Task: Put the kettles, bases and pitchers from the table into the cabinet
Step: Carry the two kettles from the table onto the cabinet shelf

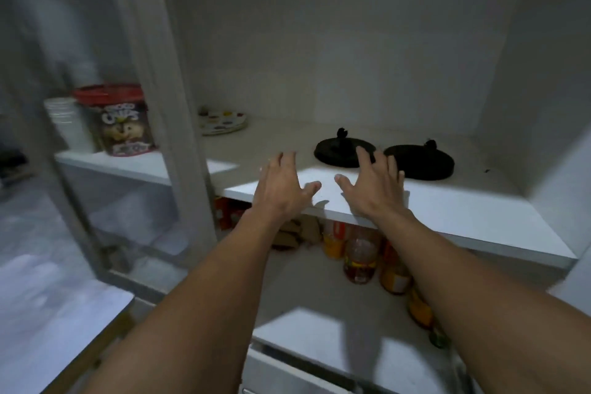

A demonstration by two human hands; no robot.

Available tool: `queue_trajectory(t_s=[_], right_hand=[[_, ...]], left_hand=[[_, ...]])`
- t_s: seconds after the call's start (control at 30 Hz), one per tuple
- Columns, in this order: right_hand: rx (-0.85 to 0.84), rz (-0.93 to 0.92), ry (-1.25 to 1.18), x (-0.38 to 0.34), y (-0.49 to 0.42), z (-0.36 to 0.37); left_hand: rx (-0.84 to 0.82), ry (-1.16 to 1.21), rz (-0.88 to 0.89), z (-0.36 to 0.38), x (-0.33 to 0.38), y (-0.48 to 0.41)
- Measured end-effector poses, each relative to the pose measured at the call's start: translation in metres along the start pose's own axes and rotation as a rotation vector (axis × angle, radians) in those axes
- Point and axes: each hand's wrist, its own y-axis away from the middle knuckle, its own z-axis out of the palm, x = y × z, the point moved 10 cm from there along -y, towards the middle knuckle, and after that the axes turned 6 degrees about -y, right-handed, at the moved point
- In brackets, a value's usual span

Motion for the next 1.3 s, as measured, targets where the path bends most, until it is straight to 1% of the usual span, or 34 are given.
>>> queue_trajectory(t_s=[0.1, 0.27, 0.37, 0.5, 0.6, 0.7, 0.77, 0.9, 1.07, 1.2, 1.3], right_hand=[[-0.091, -0.094, -0.065, -0.059, 0.035, 0.024], [-0.206, -0.284, -0.134, -0.181, 0.101, 0.06], [-0.319, -0.382, -0.185, -0.258, 0.158, 0.088], [-0.43, -0.542, -0.235, -0.371, 0.258, 0.121], [-0.527, -0.654, -0.268, -0.444, 0.348, 0.148], [-0.683, -0.754, -0.264, -0.501, 0.442, 0.181], [-0.754, -0.79, -0.259, -0.528, 0.494, 0.198], [-0.841, -0.812, -0.224, -0.556, 0.562, 0.226], [-0.903, -0.749, -0.206, -0.571, 0.591, 0.27], [-0.914, -0.599, -0.248, -0.579, 0.585, 0.311], [-0.923, -0.443, -0.34, -0.585, 0.573, 0.345]], left_hand=[[0.097, -0.096, -0.072, -0.051, -0.039, 0.049], [0.206, -0.264, -0.314, -0.137, -0.137, 0.134], [0.261, -0.312, -0.445, -0.191, -0.196, 0.202], [0.372, -0.356, -0.608, -0.264, -0.273, 0.312], [0.368, -0.396, -0.764, -0.307, -0.331, 0.404], [0.386, -0.417, -0.928, -0.343, -0.389, 0.501], [0.422, -0.402, -1.016, -0.36, -0.42, 0.559], [0.428, -0.332, -1.185, -0.366, -0.465, 0.639], [0.43, -0.185, -1.302, -0.344, -0.511, 0.674], [0.446, -0.061, -1.361, -0.318, -0.547, 0.675], [0.506, 0.032, -1.406, -0.307, -0.577, 0.669]])
